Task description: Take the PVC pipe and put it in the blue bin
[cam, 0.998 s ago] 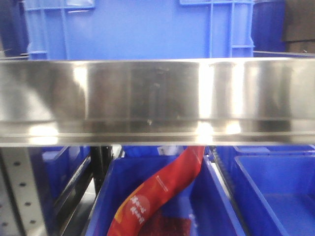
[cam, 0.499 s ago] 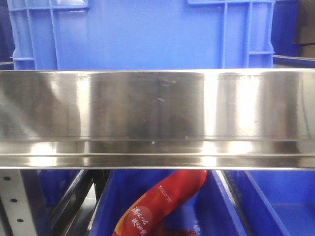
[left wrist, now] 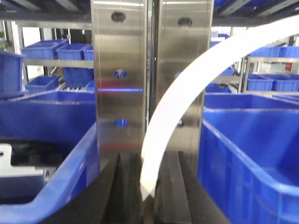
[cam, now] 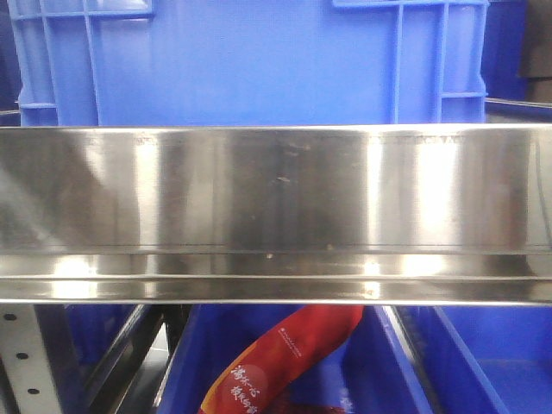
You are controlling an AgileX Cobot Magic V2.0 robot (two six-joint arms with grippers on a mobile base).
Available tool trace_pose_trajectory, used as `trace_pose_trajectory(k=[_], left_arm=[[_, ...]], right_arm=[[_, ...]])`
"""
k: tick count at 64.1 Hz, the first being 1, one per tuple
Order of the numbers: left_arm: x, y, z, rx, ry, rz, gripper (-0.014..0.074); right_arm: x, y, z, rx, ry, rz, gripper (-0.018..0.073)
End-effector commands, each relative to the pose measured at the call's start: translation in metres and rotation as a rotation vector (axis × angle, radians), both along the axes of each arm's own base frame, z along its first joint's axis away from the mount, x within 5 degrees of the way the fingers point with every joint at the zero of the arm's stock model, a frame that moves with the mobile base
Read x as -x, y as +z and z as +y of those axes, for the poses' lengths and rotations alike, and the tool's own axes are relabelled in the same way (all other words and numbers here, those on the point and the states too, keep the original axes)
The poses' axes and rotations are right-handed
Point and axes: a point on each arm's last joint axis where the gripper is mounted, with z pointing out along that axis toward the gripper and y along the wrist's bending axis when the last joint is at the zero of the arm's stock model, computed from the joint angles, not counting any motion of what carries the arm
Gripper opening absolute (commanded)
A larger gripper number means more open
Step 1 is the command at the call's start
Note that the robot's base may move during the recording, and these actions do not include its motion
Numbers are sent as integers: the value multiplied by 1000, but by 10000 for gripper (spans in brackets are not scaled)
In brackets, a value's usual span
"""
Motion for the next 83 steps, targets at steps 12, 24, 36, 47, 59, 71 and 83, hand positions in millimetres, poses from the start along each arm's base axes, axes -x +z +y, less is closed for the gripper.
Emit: trace_pose_trajectory(k=[12,24,36,47,59,71,83], left_arm=[[-2,5,0,10,-5,-45,-111],[-17,14,-9,-12,-77,-1,-111],[-41,36,-35,-75,-246,149,-111],[-68,60,-63,-111,-349,271,-111],[-103,77,-87,-99,-388,343,-111],[-144,83,-109,-7,-416,427,-111],[-187,76,-132,24,-433,479,-111]], right_arm=[[-2,1,-1,-2,-4,-11,-168],[-21,8,2,-8,45,119,-153],[-52,27,6,-8,110,223,-153],[-74,44,15,-19,189,327,-153],[-97,57,27,-87,255,429,-153],[-125,73,47,-110,359,477,-153],[-157,77,76,-88,453,501,-153]])
